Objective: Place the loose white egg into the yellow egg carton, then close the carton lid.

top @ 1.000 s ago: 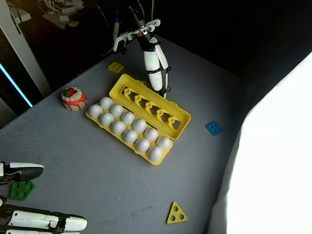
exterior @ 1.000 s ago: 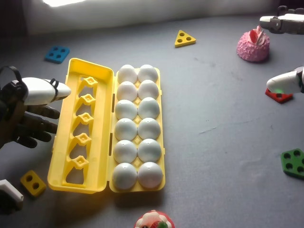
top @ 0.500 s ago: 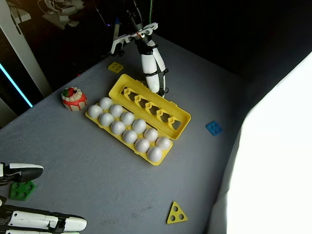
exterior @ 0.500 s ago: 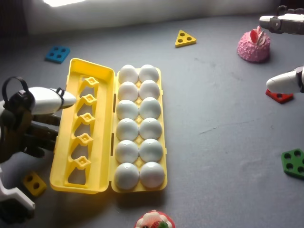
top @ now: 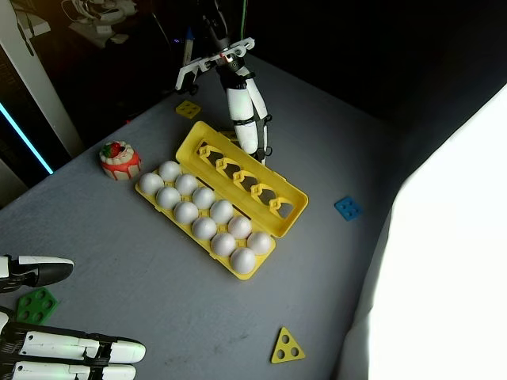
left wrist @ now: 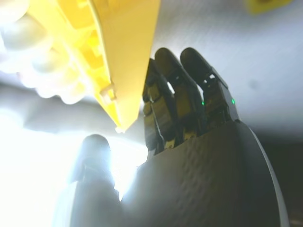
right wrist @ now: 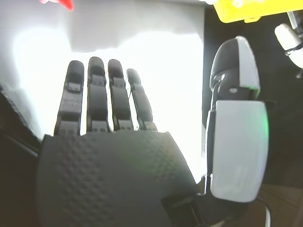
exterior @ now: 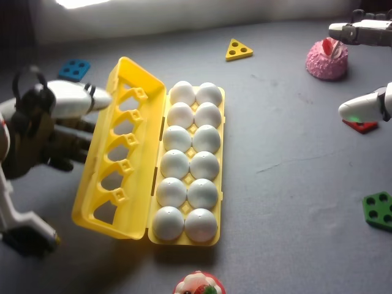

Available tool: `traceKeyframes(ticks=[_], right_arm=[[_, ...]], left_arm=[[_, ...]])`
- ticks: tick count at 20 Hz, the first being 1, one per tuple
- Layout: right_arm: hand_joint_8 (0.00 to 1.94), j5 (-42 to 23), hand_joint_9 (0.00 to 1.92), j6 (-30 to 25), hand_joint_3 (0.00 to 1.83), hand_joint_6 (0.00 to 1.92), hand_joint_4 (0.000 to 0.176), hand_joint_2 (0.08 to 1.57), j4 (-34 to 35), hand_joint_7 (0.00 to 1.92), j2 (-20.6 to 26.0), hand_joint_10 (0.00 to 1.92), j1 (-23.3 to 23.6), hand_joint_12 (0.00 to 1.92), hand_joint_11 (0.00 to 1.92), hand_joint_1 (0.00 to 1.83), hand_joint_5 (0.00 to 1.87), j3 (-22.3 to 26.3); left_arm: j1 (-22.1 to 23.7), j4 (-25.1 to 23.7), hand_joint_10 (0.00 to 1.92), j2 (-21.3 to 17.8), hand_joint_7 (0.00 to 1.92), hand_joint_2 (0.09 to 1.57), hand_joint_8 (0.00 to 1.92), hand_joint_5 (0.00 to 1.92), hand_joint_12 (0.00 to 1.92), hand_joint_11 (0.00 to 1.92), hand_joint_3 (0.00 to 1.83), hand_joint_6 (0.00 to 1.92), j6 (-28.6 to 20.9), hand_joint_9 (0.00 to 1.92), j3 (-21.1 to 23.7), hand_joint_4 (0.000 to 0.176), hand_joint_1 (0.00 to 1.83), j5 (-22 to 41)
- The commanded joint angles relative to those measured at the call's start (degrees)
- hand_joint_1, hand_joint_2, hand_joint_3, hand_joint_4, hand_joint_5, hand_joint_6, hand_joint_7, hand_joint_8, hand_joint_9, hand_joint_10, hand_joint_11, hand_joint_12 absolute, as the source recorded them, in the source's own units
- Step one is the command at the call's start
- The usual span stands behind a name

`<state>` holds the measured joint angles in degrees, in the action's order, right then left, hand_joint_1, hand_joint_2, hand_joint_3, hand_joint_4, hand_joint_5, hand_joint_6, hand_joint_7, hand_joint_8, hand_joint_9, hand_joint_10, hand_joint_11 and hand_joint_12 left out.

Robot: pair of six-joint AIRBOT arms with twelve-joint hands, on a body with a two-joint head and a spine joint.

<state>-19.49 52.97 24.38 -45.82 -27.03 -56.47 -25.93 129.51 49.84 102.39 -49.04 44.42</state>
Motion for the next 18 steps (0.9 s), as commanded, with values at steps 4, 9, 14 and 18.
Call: traceKeyframes(ticks=[4, 9, 14, 18], right_arm=[[0.00, -6.5, 0.20, -0.2, 0.00, 0.00, 0.000, 0.93, -0.2, 0.20, 0.5, 0.00, 1.1, 0.38, 0.00, 0.76, 0.15, -0.1], [0.00, -6.5, 0.18, -0.2, 0.00, 0.00, 0.000, 0.95, -0.2, 0.18, 0.5, 0.00, 1.3, 0.32, 0.00, 0.73, 0.14, -0.1], [0.00, -6.5, 0.19, -0.7, 0.00, 0.00, 0.000, 0.94, -0.2, 0.21, 0.5, 0.01, 1.4, 0.43, 0.00, 0.75, 0.16, -0.1], [0.00, -6.2, 0.19, -1.1, 0.00, 0.00, 0.000, 0.94, -0.2, 0.21, 0.5, 0.01, 1.5, 0.44, 0.00, 0.75, 0.16, -0.1]], left_arm=[[6.7, -1.3, 0.79, 1.0, 0.65, 1.31, 0.01, 0.46, 1.51, 0.01, 0.00, 0.01, 4.9, 0.36, -0.1, 0.015, 0.12, 1.2], [11.4, -0.9, 0.81, 2.0, 0.64, 1.32, 0.00, 0.48, 1.49, 0.00, 0.00, 0.01, 6.3, 0.33, 3.4, 0.004, 0.13, 4.7], [11.9, -0.9, 0.78, 2.1, 0.61, 1.32, 0.00, 0.45, 1.46, 0.00, 0.00, 0.00, 8.3, 0.32, 7.9, 0.005, 0.12, 5.2], [13.3, -0.8, 0.77, 3.0, 0.60, 1.32, 0.00, 0.45, 1.46, 0.00, 0.00, 0.00, 13.9, 0.32, 9.7, 0.005, 0.12, 4.1]])
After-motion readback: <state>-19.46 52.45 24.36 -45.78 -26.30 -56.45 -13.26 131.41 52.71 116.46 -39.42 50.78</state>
